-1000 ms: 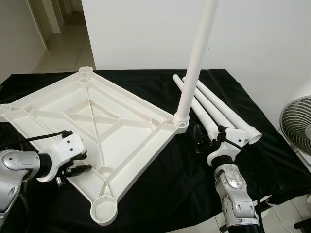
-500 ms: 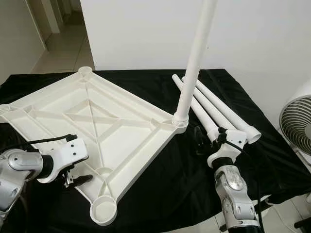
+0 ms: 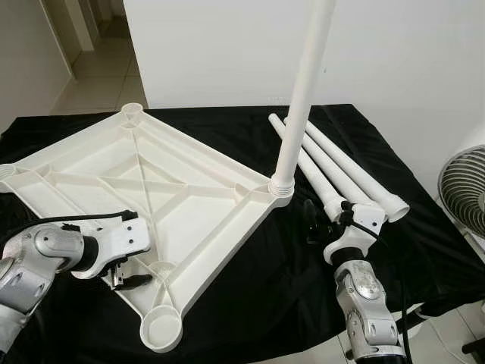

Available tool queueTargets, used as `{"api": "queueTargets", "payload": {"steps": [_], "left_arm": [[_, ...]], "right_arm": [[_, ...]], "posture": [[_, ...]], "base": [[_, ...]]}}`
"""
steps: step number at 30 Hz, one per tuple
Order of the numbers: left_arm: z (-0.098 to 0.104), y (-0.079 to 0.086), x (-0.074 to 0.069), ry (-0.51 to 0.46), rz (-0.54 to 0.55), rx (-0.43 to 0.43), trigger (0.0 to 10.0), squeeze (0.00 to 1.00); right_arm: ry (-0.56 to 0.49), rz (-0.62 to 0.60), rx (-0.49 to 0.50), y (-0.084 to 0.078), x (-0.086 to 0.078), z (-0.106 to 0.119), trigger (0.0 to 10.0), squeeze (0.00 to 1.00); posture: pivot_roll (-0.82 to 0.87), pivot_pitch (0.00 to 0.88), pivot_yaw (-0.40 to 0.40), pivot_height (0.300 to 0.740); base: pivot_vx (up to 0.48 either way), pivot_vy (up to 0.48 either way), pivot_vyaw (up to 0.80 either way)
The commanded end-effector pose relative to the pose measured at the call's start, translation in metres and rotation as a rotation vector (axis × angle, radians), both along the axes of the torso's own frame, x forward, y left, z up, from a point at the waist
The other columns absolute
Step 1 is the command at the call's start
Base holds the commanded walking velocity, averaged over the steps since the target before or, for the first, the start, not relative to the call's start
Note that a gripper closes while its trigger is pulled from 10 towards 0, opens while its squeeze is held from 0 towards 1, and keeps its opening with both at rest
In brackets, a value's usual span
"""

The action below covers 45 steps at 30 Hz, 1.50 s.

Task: Building children table

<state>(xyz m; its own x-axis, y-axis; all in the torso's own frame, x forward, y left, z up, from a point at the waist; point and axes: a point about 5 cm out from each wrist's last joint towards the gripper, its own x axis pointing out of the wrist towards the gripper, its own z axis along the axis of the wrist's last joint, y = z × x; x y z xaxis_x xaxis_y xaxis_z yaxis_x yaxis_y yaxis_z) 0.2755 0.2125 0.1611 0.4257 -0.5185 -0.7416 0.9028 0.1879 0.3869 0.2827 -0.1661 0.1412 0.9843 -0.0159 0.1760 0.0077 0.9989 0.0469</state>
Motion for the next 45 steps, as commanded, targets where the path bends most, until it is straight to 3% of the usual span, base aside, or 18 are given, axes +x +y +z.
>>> {"api": "queueTargets", "payload": {"steps": [1, 2, 3, 4, 5, 6, 7, 19, 28, 31, 35, 40, 42, 43, 44, 45], "left_arm": [[-0.005, -0.002, 0.000, 0.038, -0.035, 0.025, 6.7, 0.00], [-0.005, -0.002, 0.000, 0.038, -0.035, 0.025, 6.7, 0.00], [-0.007, -0.002, 0.001, 0.051, -0.046, 0.029, 3.6, 0.00], [-0.007, -0.002, 0.001, 0.051, -0.046, 0.029, 3.6, 0.00], [-0.009, -0.003, 0.000, 0.064, -0.055, 0.027, 1.5, 0.00], [-0.009, -0.003, 0.000, 0.064, -0.055, 0.027, 1.5, 0.00], [-0.011, -0.003, -0.001, 0.074, -0.066, 0.031, 0.0, 0.00], [-0.012, -0.004, -0.005, 0.078, -0.077, 0.014, 0.0, 0.00], [-0.016, -0.021, -0.003, 0.040, -0.033, -0.094, 0.0, 0.00], [-0.015, -0.034, 0.001, -0.020, 0.032, -0.176, 0.0, 0.00], [-0.015, -0.035, 0.002, -0.028, 0.042, -0.188, 0.0, 0.00], [-0.012, -0.041, 0.012, -0.112, 0.172, -0.271, 0.0, 0.00], [-0.010, -0.039, 0.025, -0.180, 0.340, -0.338, 0.0, 0.00], [-0.010, -0.039, 0.025, -0.180, 0.340, -0.338, 0.0, 0.00], [-0.009, -0.035, 0.032, -0.206, 0.452, -0.381, 0.0, 0.00], [-0.009, -0.035, 0.032, -0.206, 0.452, -0.381, 0.0, 0.00]], "right_arm": [[0.010, -0.017, 0.004, -0.002, -0.004, -0.003, 10.0, 0.00], [0.010, -0.017, 0.004, -0.002, -0.004, -0.003, 10.0, 0.00], [0.011, -0.021, 0.005, -0.003, -0.005, -0.003, 10.0, 0.00], [0.011, -0.021, 0.005, -0.003, -0.005, -0.003, 10.0, 0.00], [0.012, -0.026, 0.006, -0.003, -0.006, -0.004, 10.0, 0.00], [0.012, -0.026, 0.006, -0.003, -0.006, -0.004, 10.0, 0.00], [0.013, -0.028, 0.006, -0.004, -0.006, -0.004, 10.0, 0.00], [0.017, -0.030, 0.009, -0.003, -0.007, -0.005, 10.0, 0.00], [0.018, -0.029, 0.012, -0.002, -0.007, -0.004, 10.0, 0.00], [0.019, -0.032, 0.014, -0.002, -0.008, -0.004, 10.0, 0.00], [0.019, -0.032, 0.015, -0.002, -0.008, -0.004, 10.0, 0.00], [0.021, -0.033, 0.021, 0.000, -0.009, -0.004, 10.0, 0.00], [0.023, -0.034, 0.026, 0.001, -0.009, -0.004, 10.0, 0.00], [0.023, -0.034, 0.026, 0.001, -0.009, -0.004, 10.0, 0.00], [0.023, -0.033, 0.029, 0.002, -0.008, -0.004, 10.0, 0.00], [0.023, -0.033, 0.029, 0.002, -0.008, -0.004, 10.0, 0.00]], "posture": [[-0.02, 0.079, 0.048, 0.740], [-0.02, 0.079, 0.048, 0.740], [-0.02, 0.080, 0.052, 0.740], [-0.02, 0.080, 0.052, 0.740], [-0.02, 0.080, 0.052, 0.740], [-0.02, 0.080, 0.052, 0.740], [-0.02, 0.080, 0.052, 0.740], [-0.01, 0.092, 0.053, 0.740], [-0.01, 0.099, 0.047, 0.740], [-0.01, 0.098, 0.045, 0.740], [-0.01, 0.098, 0.045, 0.740], [-0.01, 0.097, 0.045, 0.740], [-0.01, 0.098, 0.043, 0.740], [-0.01, 0.098, 0.043, 0.740], [-0.01, 0.098, 0.042, 0.740], [-0.01, 0.098, 0.042, 0.740]], "base": [[0.000, 0.000, 0.00], [0.000, 0.000, 0.00], [0.000, 0.000, 0.00], [0.000, 0.000, 0.00], [0.000, 0.000, 0.00], [0.000, 0.000, 0.00], [0.000, 0.000, 0.00], [0.000, 0.000, 0.00], [0.000, 0.000, 0.00], [0.000, 0.000, 0.00], [0.000, 0.000, 0.00], [0.000, 0.000, 0.00], [0.000, 0.000, 0.00], [0.000, 0.000, 0.00], [0.000, 0.000, 0.00], [0.000, 0.000, 0.00]]}}
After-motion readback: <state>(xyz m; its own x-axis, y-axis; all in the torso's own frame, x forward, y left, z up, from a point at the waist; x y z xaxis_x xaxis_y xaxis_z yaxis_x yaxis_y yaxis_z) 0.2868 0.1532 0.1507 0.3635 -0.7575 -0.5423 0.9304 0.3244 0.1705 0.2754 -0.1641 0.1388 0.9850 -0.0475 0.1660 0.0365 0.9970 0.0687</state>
